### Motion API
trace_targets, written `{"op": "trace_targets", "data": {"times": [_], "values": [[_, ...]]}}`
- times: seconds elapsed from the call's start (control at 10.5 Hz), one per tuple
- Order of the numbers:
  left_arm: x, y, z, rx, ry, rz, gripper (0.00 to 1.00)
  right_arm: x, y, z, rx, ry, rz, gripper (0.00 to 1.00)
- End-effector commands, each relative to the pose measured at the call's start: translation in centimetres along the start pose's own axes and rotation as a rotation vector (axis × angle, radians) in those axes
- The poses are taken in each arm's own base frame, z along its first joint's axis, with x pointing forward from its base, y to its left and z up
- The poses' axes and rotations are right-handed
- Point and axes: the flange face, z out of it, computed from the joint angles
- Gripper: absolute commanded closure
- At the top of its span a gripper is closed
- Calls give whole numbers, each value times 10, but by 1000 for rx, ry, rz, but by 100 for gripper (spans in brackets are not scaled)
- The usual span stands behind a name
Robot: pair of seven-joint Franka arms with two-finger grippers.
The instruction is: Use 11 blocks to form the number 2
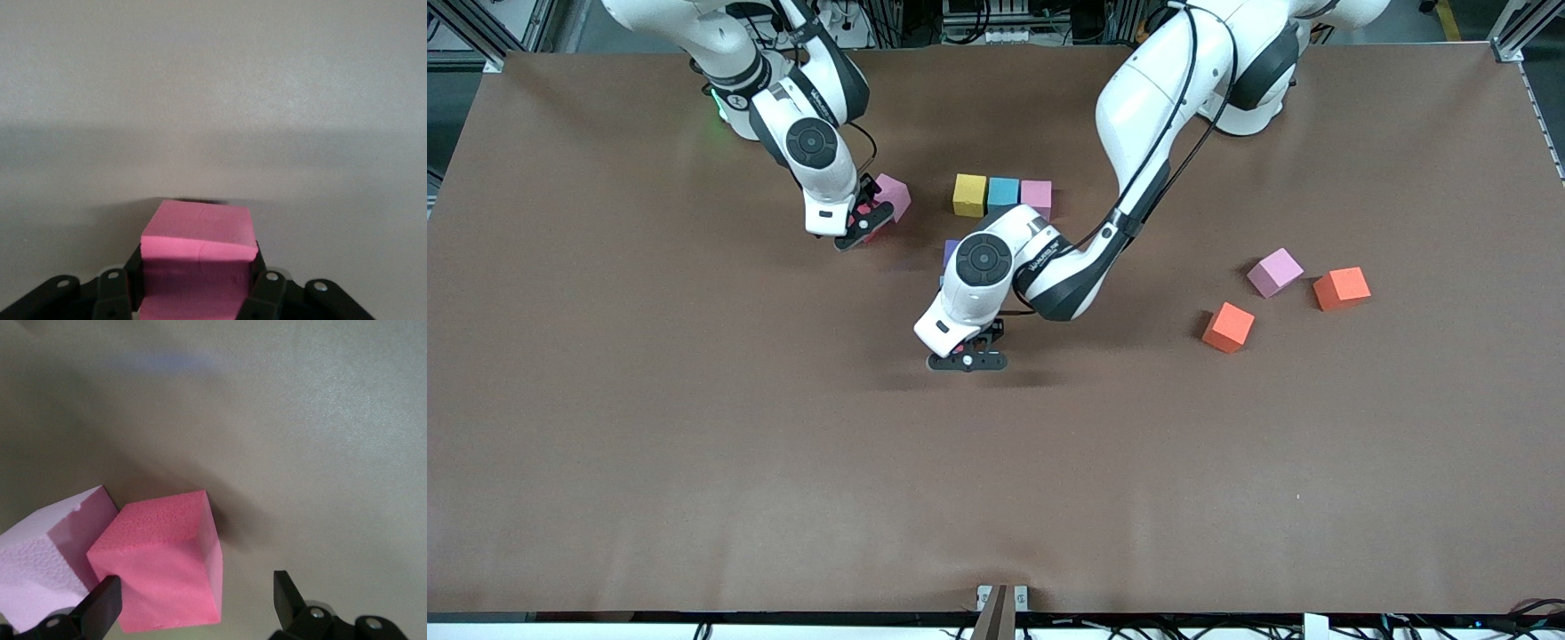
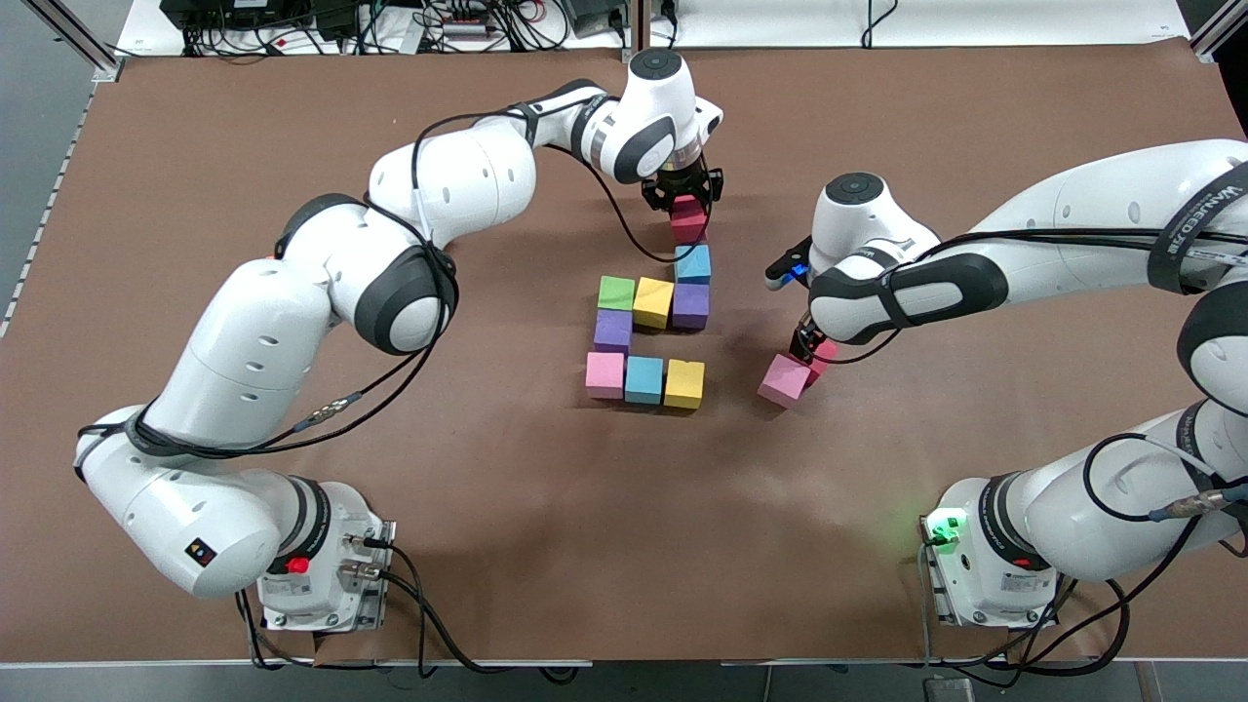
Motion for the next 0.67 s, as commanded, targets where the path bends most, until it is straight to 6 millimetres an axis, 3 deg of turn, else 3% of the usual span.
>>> {"op": "trace_targets", "data": {"times": [0.0,0.57], "values": [[-4,5,7,-10,-6,-10,100,3,0,6,-9,1,-2,0],[-16,2,18,42,-39,6,100,3,5,-8,-9,-10,3,0]]}}
